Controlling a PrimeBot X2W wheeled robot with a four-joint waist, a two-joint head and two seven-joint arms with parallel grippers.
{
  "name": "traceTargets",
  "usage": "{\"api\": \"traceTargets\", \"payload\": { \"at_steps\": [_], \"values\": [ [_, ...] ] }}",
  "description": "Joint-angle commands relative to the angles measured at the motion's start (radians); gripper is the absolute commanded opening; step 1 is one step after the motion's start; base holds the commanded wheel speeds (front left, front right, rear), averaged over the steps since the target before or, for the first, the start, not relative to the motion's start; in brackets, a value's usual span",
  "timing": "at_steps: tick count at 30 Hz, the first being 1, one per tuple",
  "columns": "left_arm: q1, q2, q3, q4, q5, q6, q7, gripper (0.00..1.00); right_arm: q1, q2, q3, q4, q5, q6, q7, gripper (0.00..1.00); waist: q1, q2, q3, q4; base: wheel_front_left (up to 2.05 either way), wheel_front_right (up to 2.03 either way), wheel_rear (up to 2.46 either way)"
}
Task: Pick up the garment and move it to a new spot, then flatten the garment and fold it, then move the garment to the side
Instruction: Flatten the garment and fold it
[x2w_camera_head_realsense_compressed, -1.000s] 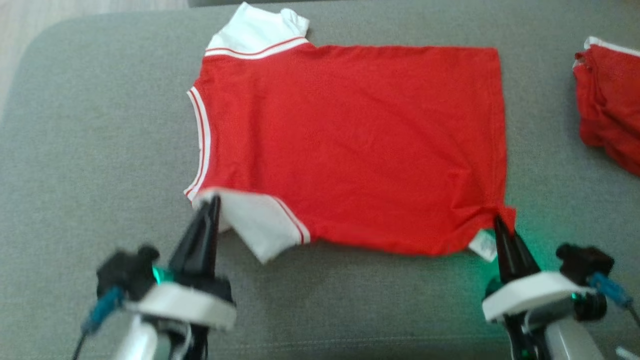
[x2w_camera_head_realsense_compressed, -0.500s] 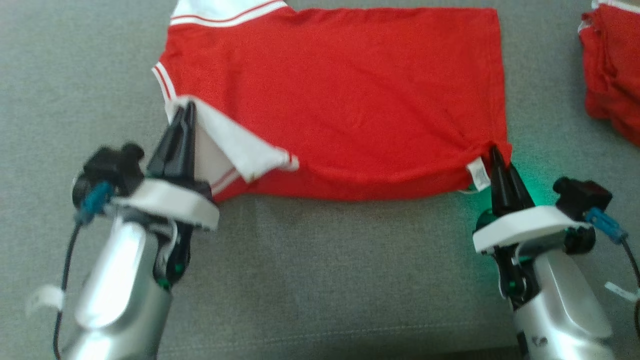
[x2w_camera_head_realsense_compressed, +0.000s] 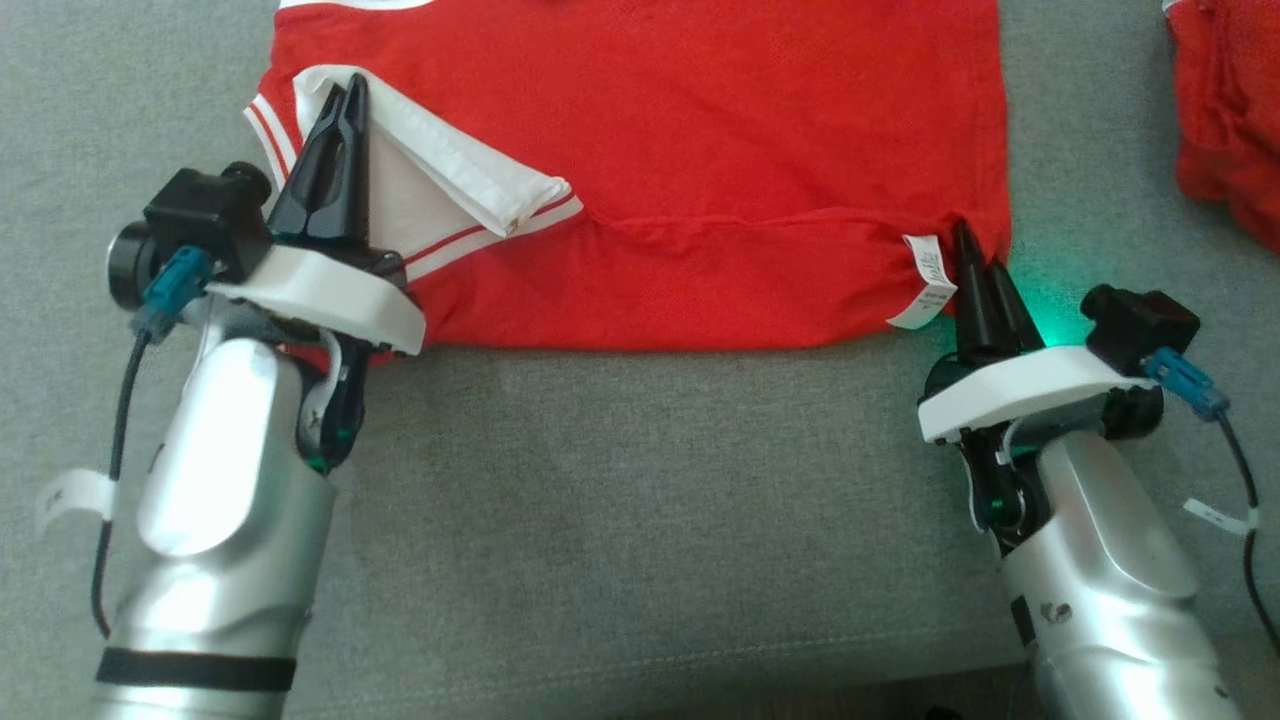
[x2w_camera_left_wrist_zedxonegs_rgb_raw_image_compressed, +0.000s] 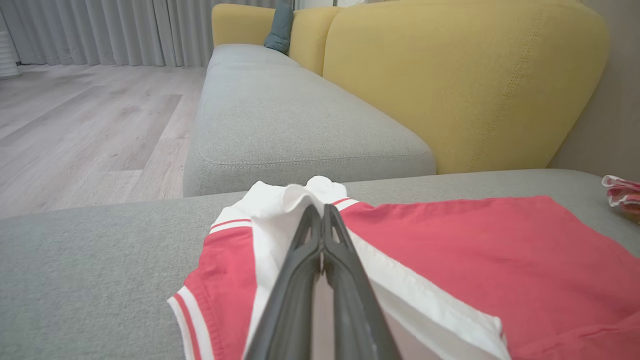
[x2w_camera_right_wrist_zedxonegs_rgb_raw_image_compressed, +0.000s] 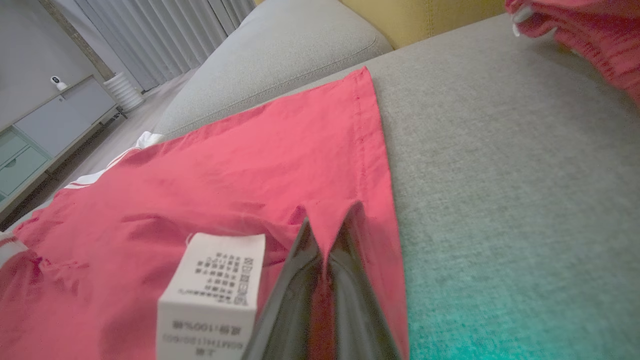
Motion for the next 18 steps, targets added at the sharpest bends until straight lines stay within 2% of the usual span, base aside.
{"api": "traceTargets", "payload": {
  "at_steps": [1, 2, 4, 12, 18],
  "values": [
    [-0.036, 0.016, 0.041, -0.031, 0.009, -0.004, -0.012, 0.03, -0.019, -0.003, 0.027, -0.023, 0.013, -0.001, -0.018, 0.75, -0.0001, 0.0000, -0.001, -0.001, 0.00, 0.00, 0.00],
    [-0.037, 0.012, 0.048, -0.036, 0.014, -0.003, -0.012, 0.33, -0.022, -0.003, 0.029, -0.024, 0.016, -0.001, -0.023, 1.00, -0.0001, 0.0000, -0.003, -0.002, 0.00, 0.00, 0.00],
    [-0.030, 0.003, 0.058, -0.049, 0.023, -0.004, -0.012, 1.00, -0.025, -0.003, 0.030, -0.030, 0.020, -0.001, -0.031, 1.00, -0.0001, 0.0000, -0.008, -0.002, 0.00, 0.00, 0.00],
    [0.052, -0.032, 0.085, -0.141, 0.035, -0.026, -0.012, 1.00, 0.022, -0.003, -0.025, -0.142, 0.014, -0.001, -0.045, 1.00, -0.0001, 0.0000, -0.044, 0.008, 0.00, 0.00, 0.00],
    [0.187, -0.040, 0.096, -0.212, 0.016, -0.046, -0.012, 1.00, 0.108, -0.003, -0.071, -0.268, -0.031, -0.001, -0.047, 1.00, -0.0001, 0.0000, -0.085, 0.015, 0.00, 0.00, 0.00]
  ]
}}
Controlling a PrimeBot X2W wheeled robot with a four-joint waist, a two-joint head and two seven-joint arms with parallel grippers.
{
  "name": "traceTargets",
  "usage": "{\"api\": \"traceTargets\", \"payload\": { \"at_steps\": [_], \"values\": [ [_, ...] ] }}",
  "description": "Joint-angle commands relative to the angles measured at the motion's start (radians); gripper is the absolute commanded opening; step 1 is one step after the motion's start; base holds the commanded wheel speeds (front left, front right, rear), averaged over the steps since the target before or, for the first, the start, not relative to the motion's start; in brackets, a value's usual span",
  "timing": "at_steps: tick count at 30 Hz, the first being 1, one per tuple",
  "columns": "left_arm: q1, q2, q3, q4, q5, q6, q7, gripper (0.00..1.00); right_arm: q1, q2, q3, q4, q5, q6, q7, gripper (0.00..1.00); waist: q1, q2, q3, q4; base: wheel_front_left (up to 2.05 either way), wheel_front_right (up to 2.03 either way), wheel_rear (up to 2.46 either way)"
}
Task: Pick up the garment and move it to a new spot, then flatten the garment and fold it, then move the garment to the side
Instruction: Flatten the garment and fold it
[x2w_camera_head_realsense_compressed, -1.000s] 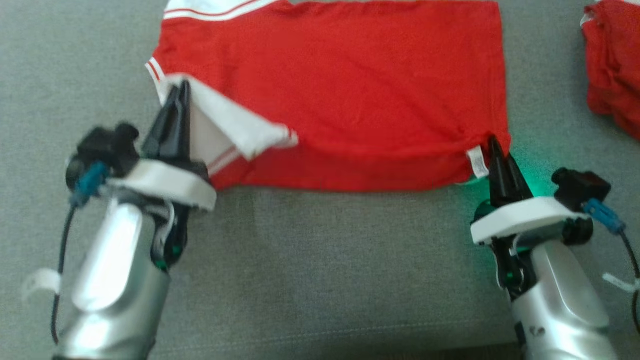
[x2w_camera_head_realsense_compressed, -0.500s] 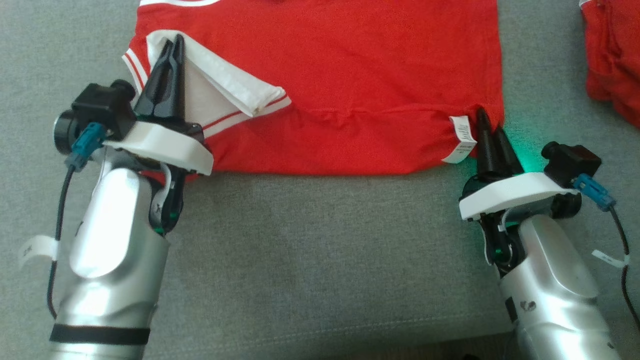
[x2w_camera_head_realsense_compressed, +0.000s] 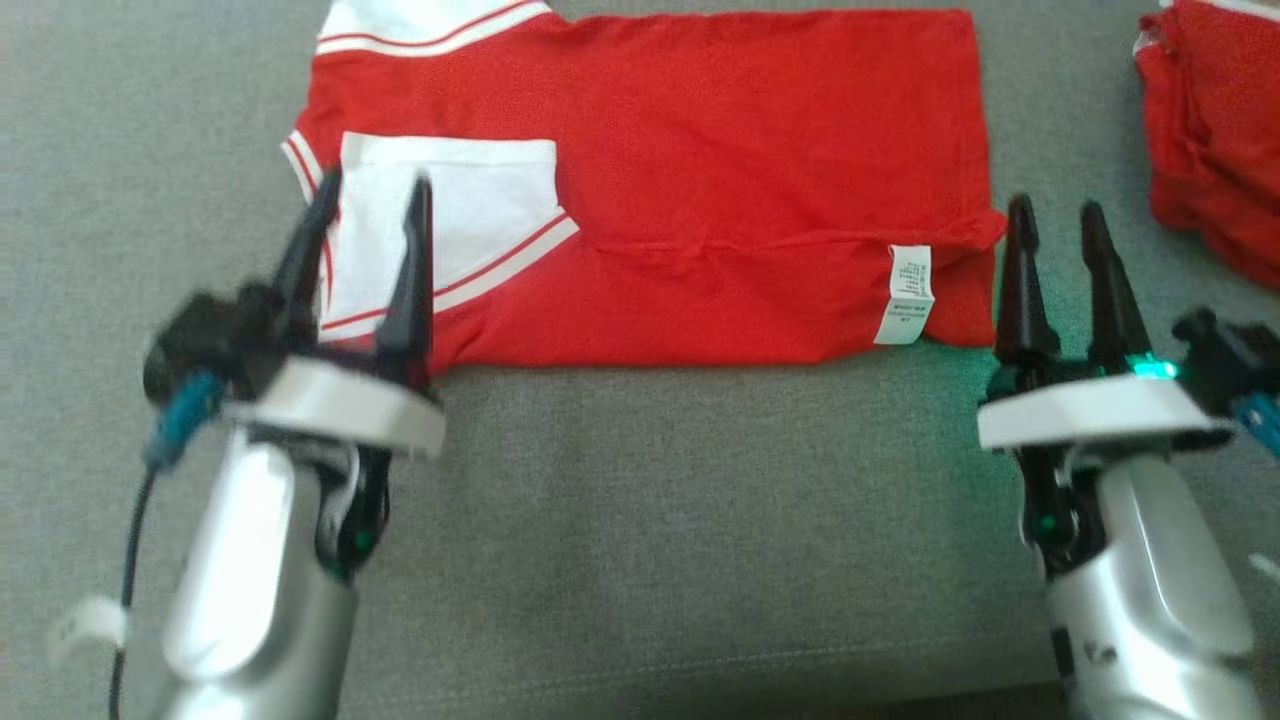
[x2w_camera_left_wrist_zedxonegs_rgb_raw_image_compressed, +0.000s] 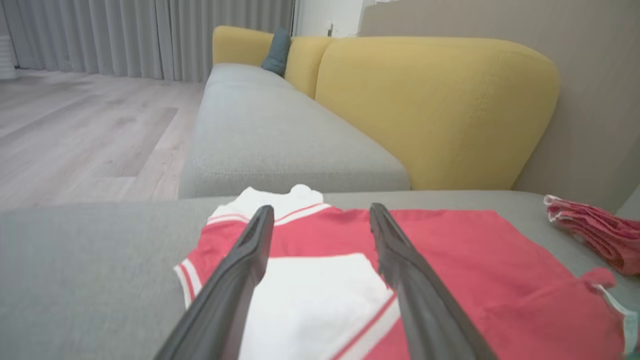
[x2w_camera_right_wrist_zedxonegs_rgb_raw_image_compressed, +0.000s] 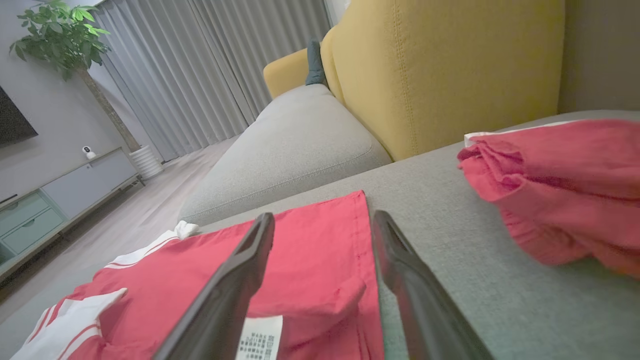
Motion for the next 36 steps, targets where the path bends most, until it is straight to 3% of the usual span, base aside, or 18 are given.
{"api": "traceTargets", "payload": {
  "at_steps": [1, 4, 10, 20, 25, 26, 30, 36],
  "values": [
    [0.040, 0.020, 0.036, -0.044, -0.010, -0.004, -0.005, 1.00, 0.036, -0.002, 0.008, -0.063, -0.023, -0.001, -0.008, 1.00, 0.0000, 0.0000, -0.021, 0.007, 0.00, 0.00, 0.00],
    [0.124, 0.038, 0.050, -0.037, -0.029, -0.004, 0.013, 1.00, 0.086, -0.002, -0.003, -0.100, -0.046, -0.001, 0.006, 1.00, 0.0000, 0.0000, -0.048, 0.013, 0.00, 0.00, 0.00],
    [0.242, 0.062, 0.082, -0.037, -0.089, 0.017, 0.177, 1.00, 0.157, -0.002, -0.016, -0.153, -0.052, -0.001, 0.046, 1.00, 0.0000, 0.0000, -0.073, 0.023, 0.00, 0.00, 0.00],
    [0.210, 0.054, 0.134, -0.002, -0.145, 0.097, 0.308, 1.00, 0.167, -0.002, -0.007, -0.189, -0.044, -0.001, 0.072, 1.00, 0.0000, 0.0000, -0.045, 0.005, 0.00, 0.00, 0.00],
    [0.188, 0.052, 0.142, 0.027, -0.166, 0.115, 0.361, 1.00, 0.164, -0.002, -0.004, -0.195, -0.045, -0.001, 0.076, 1.00, 0.0000, 0.0000, -0.031, -0.011, 0.00, 0.00, 0.00],
    [0.186, 0.052, 0.141, 0.030, -0.170, 0.115, 0.370, 0.90, 0.164, -0.002, -0.004, -0.194, -0.046, -0.001, 0.078, 1.00, 0.0000, 0.0000, -0.029, -0.013, 0.00, 0.00, 0.00],
    [0.183, 0.051, 0.138, 0.028, -0.181, 0.110, 0.377, 0.00, 0.166, -0.002, -0.005, -0.170, -0.047, -0.001, 0.107, 1.00, 0.0000, 0.0000, -0.025, -0.018, 0.00, 0.00, 0.00],
    [0.178, 0.045, 0.135, 0.001, -0.188, 0.103, 0.335, 0.00, 0.126, -0.002, 0.003, -0.059, -0.029, -0.001, 0.149, 1.00, 0.0000, 0.0000, -0.027, -0.007, 0.00, 0.00, 0.00]
  ]
}}
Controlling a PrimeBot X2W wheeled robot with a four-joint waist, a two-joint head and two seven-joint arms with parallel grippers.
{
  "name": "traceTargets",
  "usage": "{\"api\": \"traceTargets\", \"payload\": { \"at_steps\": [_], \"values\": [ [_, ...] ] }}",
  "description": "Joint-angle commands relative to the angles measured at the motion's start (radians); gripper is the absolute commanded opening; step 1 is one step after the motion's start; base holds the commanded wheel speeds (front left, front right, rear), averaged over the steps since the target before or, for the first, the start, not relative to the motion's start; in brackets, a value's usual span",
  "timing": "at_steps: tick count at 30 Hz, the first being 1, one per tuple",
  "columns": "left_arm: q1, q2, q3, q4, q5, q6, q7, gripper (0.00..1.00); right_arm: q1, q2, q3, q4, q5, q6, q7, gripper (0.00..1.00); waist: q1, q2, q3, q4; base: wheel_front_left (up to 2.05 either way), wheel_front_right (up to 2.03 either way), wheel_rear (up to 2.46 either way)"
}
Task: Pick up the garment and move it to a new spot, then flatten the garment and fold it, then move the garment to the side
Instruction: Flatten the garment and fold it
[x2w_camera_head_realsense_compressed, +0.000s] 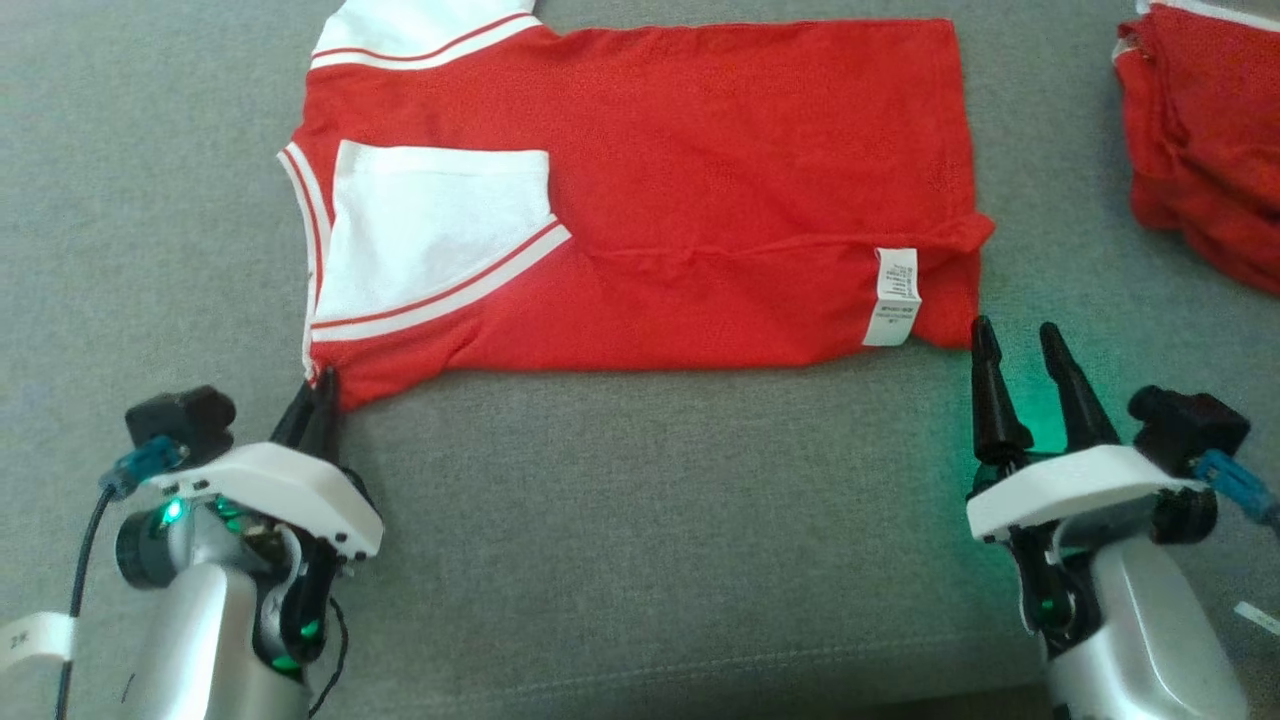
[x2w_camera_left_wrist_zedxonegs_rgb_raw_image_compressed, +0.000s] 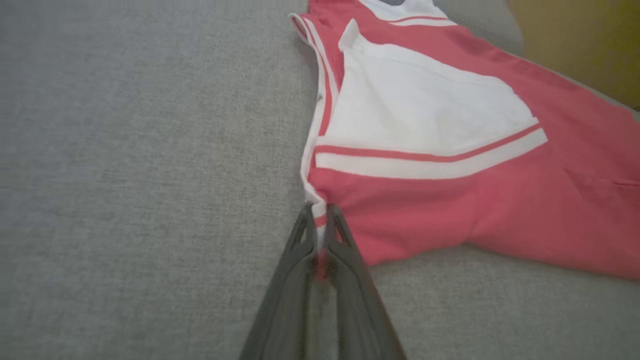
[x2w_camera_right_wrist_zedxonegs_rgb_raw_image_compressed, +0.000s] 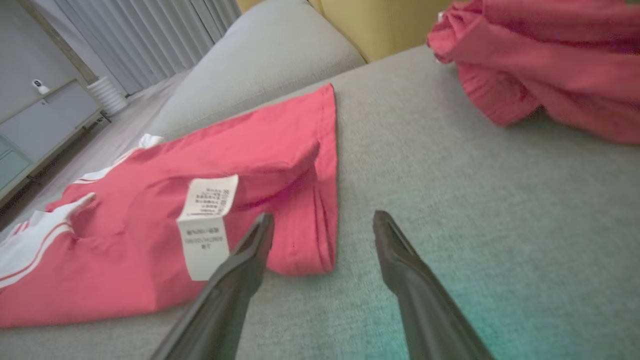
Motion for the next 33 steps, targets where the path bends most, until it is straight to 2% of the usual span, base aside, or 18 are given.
{"api": "traceTargets", "payload": {
  "at_steps": [1, 12, 13, 14, 15, 17, 22, 25, 33],
  "values": [
    [-0.037, 0.012, 0.034, -0.040, -0.004, -0.002, -0.016, 0.00, -0.051, -0.004, 0.020, -0.002, 0.006, -0.001, 0.001, 1.00, 0.0000, 0.0000, -0.002, 0.008, 0.00, 0.00, 0.00],
    [-0.030, 0.011, 0.026, -0.059, -0.009, -0.004, -0.052, 0.00, -0.171, -0.004, 0.042, 0.292, 0.021, -0.001, 0.029, 1.00, 0.0000, 0.0000, -0.029, 0.056, 0.00, 0.00, 0.00],
    [-0.027, 0.012, 0.025, -0.061, -0.010, -0.005, -0.055, 0.00, -0.176, -0.004, 0.048, 0.305, 0.024, -0.001, 0.026, 0.81, 0.0000, 0.0000, -0.033, 0.057, 0.00, 0.00, 0.00],
    [-0.023, 0.013, 0.025, -0.064, -0.010, -0.006, -0.059, 0.00, -0.179, -0.004, 0.052, 0.317, 0.026, -0.001, 0.023, 0.50, 0.0000, 0.0000, -0.037, 0.057, 0.00, 0.00, 0.00],
    [-0.019, 0.013, 0.024, -0.068, -0.010, -0.006, -0.062, 0.00, -0.182, -0.004, 0.054, 0.326, 0.028, -0.001, 0.020, 0.37, 0.0000, 0.0000, -0.042, 0.057, 0.00, 0.00, 0.00],
    [-0.008, 0.015, 0.024, -0.079, -0.011, -0.006, -0.068, 0.00, -0.186, -0.004, 0.052, 0.341, 0.023, -0.001, 0.013, 0.00, 0.0000, 0.0000, -0.052, 0.055, 0.00, 0.00, 0.00],
    [0.033, 0.018, 0.025, -0.124, -0.016, -0.007, -0.079, 0.00, -0.177, -0.004, 0.026, 0.331, -0.008, -0.001, 0.008, 0.00, 0.0000, 0.0000, -0.077, 0.051, 0.00, 0.00, 0.00],
    [0.085, 0.023, 0.030, -0.189, -0.022, -0.002, -0.077, 0.00, -0.147, -0.006, -0.009, 0.278, -0.056, -0.001, 0.043, 0.00, 0.0000, 0.0000, -0.091, 0.049, 0.00, 0.00, 0.00],
    [0.296, 0.018, 0.024, -0.403, -0.042, 0.025, -0.031, 0.00, 0.045, -0.072, -0.059, -0.046, -0.058, -0.001, 0.256, 0.00, 0.0000, 0.0000, -0.103, 0.047, 0.00, 0.00, 0.00]
  ]
}}
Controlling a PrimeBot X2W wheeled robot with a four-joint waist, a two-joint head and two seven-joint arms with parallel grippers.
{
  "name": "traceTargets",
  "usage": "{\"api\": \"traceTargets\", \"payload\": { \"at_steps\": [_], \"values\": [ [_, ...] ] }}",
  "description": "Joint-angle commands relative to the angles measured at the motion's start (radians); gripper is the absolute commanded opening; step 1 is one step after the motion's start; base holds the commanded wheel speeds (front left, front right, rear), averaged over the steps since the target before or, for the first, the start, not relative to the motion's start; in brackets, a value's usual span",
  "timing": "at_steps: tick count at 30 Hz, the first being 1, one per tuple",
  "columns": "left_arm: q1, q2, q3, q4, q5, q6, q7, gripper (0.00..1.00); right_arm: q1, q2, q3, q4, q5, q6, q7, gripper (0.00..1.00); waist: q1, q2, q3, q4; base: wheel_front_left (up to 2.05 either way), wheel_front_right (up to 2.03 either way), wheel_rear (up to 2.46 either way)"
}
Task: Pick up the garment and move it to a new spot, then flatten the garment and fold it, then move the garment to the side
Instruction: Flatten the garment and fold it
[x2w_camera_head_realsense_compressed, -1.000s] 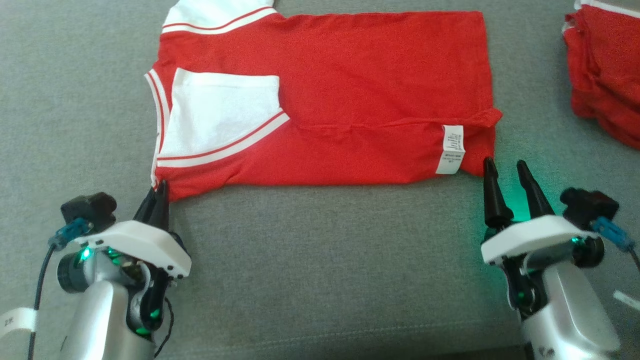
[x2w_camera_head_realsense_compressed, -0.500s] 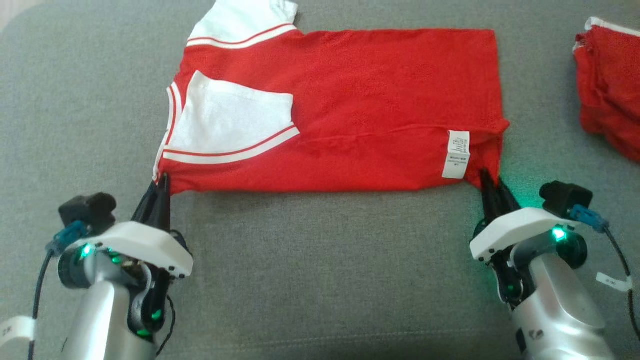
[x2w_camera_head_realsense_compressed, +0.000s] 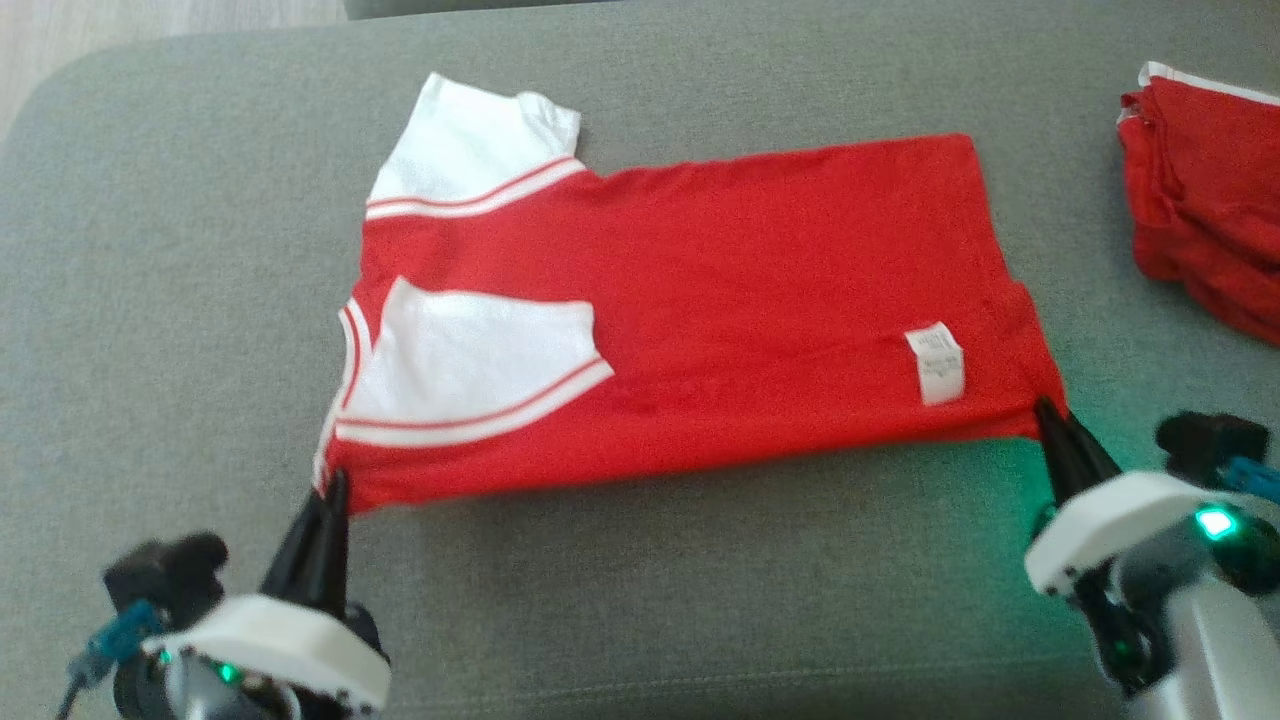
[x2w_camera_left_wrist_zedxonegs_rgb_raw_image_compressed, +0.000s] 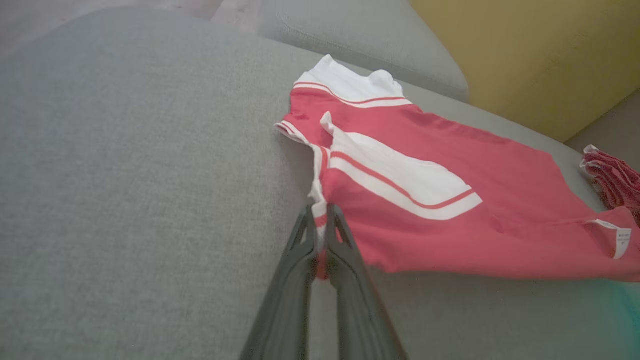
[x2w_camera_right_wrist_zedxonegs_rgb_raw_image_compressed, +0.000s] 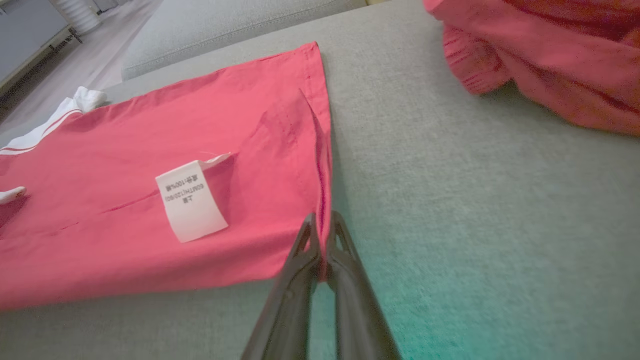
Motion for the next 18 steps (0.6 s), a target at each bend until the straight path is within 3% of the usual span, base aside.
{"api": "traceTargets", "payload": {
  "at_steps": [1, 8, 9, 10, 11, 12, 18],
  "values": [
    [0.004, 0.013, 0.028, -0.062, -0.003, 0.010, 0.007, 0.00, 0.020, -0.023, 0.002, -0.085, 0.007, -0.001, 0.029, 0.00, 0.0000, -0.0001, 0.002, -0.002, 0.00, 0.00, 0.00],
    [0.121, -0.018, -0.038, -0.134, -0.028, 0.024, 0.053, 0.00, 0.153, -0.018, -0.036, -0.263, 0.022, -0.001, 0.138, 0.00, 0.0000, -0.0001, 0.013, -0.010, 0.00, 0.00, 0.00],
    [0.127, -0.020, -0.039, -0.136, -0.029, 0.028, 0.053, 0.00, 0.163, -0.013, -0.043, -0.275, 0.021, -0.001, 0.140, 0.11, 0.0000, -0.0001, 0.015, -0.012, 0.00, 0.00, 0.00],
    [0.130, -0.020, -0.038, -0.138, -0.027, 0.031, 0.051, 0.18, 0.171, -0.008, -0.048, -0.285, 0.020, -0.001, 0.140, 0.38, 0.0000, -0.0001, 0.017, -0.015, 0.00, 0.00, 0.00],
    [0.132, -0.018, -0.036, -0.140, -0.026, 0.035, 0.050, 0.46, 0.178, -0.003, -0.051, -0.293, 0.018, -0.001, 0.137, 0.93, 0.0000, -0.0001, 0.019, -0.019, 0.00, 0.00, 0.00],
    [0.132, -0.014, -0.031, -0.142, -0.024, 0.037, 0.049, 1.00, 0.182, 0.002, -0.056, -0.300, 0.015, -0.001, 0.132, 1.00, 0.0000, -0.0001, 0.021, -0.023, 0.00, 0.00, 0.00],
    [0.090, 0.054, 0.020, -0.179, 0.009, 0.050, 0.061, 1.00, 0.184, 0.023, -0.077, -0.346, -0.004, -0.001, 0.100, 1.00, 0.0000, -0.0001, 0.033, -0.059, 0.00, 0.00, 0.00]
  ]
}}
